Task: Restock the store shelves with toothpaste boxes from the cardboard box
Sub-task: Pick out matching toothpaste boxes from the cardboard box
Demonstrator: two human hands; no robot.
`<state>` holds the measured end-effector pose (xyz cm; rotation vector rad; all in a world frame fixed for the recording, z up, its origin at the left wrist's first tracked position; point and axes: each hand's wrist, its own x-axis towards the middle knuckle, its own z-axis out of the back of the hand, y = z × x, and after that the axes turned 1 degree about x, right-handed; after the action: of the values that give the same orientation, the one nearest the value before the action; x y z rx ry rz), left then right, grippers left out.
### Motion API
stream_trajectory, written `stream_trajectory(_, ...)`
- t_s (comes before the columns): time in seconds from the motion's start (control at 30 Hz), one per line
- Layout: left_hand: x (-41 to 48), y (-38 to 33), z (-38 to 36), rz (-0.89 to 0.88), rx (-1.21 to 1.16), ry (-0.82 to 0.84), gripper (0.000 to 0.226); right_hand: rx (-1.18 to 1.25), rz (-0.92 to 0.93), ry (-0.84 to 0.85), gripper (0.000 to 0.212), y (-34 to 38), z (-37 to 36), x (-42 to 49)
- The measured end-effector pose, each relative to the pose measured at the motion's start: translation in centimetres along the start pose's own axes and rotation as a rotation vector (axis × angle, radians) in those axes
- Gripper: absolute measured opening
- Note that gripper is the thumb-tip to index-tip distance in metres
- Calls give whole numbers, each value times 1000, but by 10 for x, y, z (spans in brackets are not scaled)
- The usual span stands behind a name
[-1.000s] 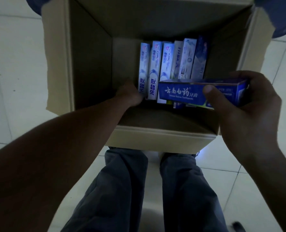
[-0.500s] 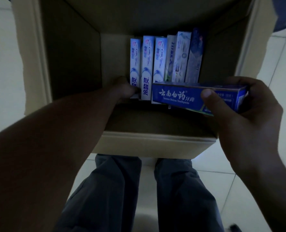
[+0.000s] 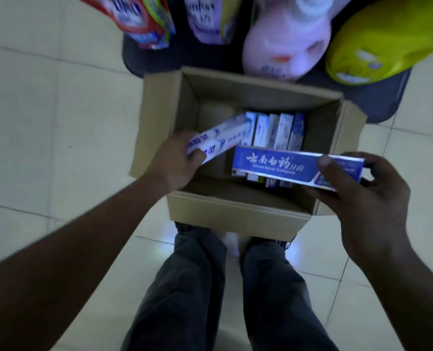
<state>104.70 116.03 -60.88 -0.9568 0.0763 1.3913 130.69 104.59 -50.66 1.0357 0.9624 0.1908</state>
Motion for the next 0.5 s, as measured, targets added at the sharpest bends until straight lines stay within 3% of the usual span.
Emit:
stream_trajectory(0.17, -107, -50, 133, -129, -162, -215, 46, 115, 54, 109, 10, 112, -4, -59)
stream_trajectory(0.3, -170, -104, 240, -157, -315, -390, 40, 178, 108, 221, 19, 219, -9, -116)
stream_trajectory(0.5, -234, -209, 368, -379, -589, -490, 19, 276, 264, 291, 49, 356, -6, -204)
